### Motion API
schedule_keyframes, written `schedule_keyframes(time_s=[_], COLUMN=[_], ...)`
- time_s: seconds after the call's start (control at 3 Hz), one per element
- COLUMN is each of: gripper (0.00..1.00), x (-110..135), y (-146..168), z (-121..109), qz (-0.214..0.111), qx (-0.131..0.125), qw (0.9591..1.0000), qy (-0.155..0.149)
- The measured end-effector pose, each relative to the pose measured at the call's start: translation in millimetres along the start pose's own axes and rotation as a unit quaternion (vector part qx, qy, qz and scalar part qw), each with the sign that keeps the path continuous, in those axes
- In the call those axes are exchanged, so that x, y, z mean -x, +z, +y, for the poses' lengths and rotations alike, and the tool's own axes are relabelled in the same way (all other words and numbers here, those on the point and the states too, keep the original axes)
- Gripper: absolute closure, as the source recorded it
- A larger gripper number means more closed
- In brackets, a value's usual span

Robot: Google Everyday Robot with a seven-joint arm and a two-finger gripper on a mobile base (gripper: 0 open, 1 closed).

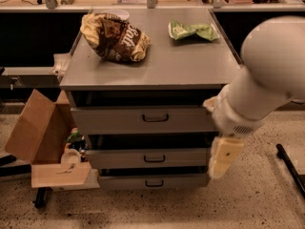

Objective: Open middle drawer

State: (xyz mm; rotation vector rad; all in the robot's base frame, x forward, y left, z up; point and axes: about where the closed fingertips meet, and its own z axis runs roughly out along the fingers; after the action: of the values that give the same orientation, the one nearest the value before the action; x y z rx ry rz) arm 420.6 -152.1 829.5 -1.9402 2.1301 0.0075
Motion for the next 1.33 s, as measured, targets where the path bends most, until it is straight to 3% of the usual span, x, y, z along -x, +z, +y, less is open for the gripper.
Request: schedule_keyframes(time_s=[0.33, 0.67, 1.0, 1.33], gripper=[0.0, 0.0, 0.0, 0.0], x=[20.8, 18.9, -6.6, -44.5], y=[77.5, 81.1, 129.6, 212.5], z=[35.3, 34.3, 22.5, 3.9], qz=[-0.01, -0.01, -0.007, -0.002], qx=[0.049, 0.049, 0.041, 0.018], qw=[0.9984, 0.9985, 0.9989, 0.9993], qy=[-0.025, -0.025, -0.02, -0.033])
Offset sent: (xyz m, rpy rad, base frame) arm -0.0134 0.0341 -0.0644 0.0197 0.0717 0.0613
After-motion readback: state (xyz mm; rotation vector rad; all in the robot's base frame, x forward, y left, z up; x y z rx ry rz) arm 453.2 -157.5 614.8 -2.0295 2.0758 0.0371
